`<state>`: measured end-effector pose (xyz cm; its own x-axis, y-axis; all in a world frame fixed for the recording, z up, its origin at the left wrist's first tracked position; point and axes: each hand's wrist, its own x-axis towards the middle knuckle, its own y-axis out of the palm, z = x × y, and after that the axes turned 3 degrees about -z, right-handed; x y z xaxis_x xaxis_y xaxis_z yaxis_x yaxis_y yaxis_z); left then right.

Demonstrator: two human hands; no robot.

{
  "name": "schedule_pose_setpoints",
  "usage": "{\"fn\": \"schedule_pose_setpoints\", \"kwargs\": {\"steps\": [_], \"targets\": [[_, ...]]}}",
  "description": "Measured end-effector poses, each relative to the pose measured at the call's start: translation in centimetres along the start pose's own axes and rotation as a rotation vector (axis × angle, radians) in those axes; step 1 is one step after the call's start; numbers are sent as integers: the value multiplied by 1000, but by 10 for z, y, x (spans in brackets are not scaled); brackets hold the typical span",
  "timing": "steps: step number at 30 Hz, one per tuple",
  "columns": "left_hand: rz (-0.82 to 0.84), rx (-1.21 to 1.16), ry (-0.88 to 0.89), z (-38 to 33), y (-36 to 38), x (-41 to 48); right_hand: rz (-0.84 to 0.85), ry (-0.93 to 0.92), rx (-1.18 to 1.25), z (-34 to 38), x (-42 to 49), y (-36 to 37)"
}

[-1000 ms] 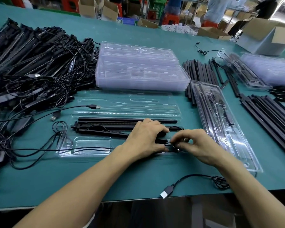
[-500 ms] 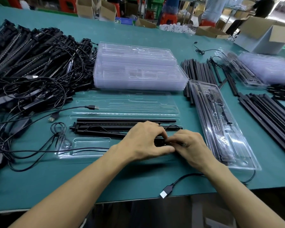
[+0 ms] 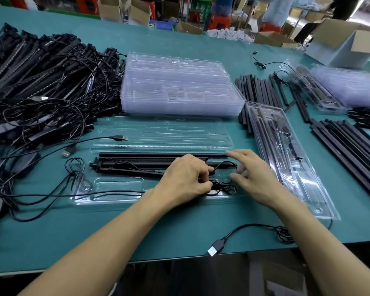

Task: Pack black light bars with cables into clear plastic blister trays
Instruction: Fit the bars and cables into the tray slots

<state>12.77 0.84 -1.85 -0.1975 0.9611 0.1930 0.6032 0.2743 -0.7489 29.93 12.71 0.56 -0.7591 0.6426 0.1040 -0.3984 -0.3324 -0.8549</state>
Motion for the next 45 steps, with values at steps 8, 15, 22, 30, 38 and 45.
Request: {"fn": "schedule_pose_setpoints", "kwargs": {"steps": [8, 15, 22, 30, 38, 45], "targets": [[-82, -66, 32, 1, 3, -8, -18, -45, -204, -8, -15, 4], [-94, 95, 147, -1, 4, -10, 39, 49, -163, -13, -16, 4], [-52, 286, 186, -3, 6, -11, 66, 99, -126, -9, -9, -5], [-148, 318, 261, -6, 8, -14, 55, -1, -156, -5, -26, -6], [-50, 199, 246, -1, 6, -12, -88, 53, -77, 5, -22, 7], [-6, 178, 178, -3, 4, -11, 102, 90, -156, 11, -18, -2]]}}
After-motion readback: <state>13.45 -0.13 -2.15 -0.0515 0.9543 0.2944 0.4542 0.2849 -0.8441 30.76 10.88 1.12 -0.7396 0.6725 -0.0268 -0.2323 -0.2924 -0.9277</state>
